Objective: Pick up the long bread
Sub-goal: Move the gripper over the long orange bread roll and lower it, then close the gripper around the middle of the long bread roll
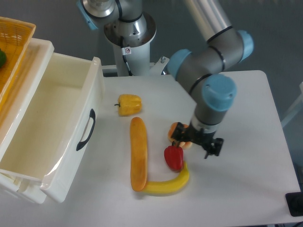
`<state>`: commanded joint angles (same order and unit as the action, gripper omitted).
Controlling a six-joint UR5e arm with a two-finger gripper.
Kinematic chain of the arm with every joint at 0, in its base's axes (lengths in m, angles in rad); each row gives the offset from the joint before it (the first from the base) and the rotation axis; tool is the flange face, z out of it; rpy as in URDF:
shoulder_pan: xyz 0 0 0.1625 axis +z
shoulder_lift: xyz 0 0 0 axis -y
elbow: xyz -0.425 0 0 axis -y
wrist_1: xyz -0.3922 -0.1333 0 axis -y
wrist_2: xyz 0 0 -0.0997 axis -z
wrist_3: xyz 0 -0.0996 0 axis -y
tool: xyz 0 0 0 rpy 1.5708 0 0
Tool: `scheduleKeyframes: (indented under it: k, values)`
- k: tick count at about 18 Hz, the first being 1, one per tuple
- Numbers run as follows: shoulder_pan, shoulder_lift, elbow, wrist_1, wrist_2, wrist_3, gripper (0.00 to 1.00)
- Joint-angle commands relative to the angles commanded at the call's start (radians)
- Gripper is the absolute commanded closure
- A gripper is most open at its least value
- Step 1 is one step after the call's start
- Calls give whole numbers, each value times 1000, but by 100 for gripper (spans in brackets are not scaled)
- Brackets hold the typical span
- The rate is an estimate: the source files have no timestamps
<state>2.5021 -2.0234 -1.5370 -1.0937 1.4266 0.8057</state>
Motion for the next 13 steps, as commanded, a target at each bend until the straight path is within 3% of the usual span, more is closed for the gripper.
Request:
scheduleKeyframes:
  k: [3, 6, 10, 13]
  values:
    - [-49, -6, -2, -2, -2, -112, 0]
    - [-74, -32, -6, -5, 0, -120, 0]
    - [-86, -43, -70, -3, 0, -125, 0]
    - [-100, -66, -71, -3, 0, -167, 0]
